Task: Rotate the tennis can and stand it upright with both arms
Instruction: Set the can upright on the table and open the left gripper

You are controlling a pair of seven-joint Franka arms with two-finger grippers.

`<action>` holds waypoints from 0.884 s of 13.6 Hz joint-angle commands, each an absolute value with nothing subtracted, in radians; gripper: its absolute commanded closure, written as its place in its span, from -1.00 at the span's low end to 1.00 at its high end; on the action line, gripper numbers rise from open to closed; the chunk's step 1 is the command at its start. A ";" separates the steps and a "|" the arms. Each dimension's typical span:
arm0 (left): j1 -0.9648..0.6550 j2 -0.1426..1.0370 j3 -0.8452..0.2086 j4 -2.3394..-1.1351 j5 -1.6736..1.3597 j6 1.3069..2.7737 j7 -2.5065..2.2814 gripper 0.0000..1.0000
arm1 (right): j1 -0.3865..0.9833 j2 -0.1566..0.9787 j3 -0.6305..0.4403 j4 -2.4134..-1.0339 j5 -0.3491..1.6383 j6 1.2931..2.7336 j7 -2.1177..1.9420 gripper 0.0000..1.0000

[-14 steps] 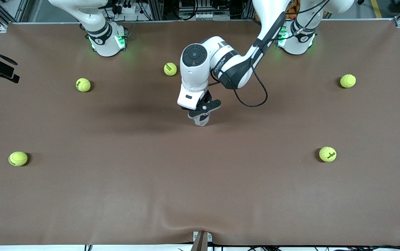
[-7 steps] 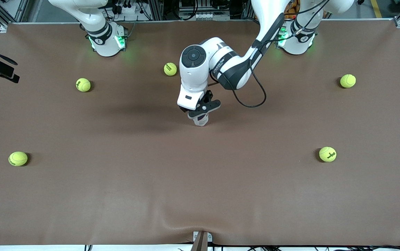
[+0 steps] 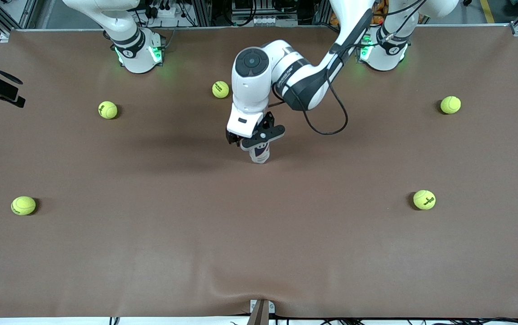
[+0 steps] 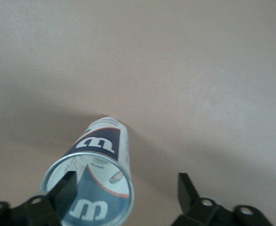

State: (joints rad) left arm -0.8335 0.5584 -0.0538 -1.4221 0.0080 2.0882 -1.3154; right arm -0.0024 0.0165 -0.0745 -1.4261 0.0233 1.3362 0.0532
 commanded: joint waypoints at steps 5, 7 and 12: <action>-0.787 0.486 -0.052 -1.359 0.003 2.008 -1.312 -1.00 | -0.005 0.015 -0.064 -1.424 -0.006 1.341 0.066 -1.00; -0.752 0.463 -0.048 -1.353 0.011 1.971 -1.229 -1.00 | -0.003 0.015 -0.064 -1.422 -0.008 1.341 0.066 -1.00; -0.615 0.417 -0.043 -1.353 0.003 1.936 -0.999 -1.00 | -0.005 0.015 -0.064 -1.422 -0.014 1.341 0.066 -1.00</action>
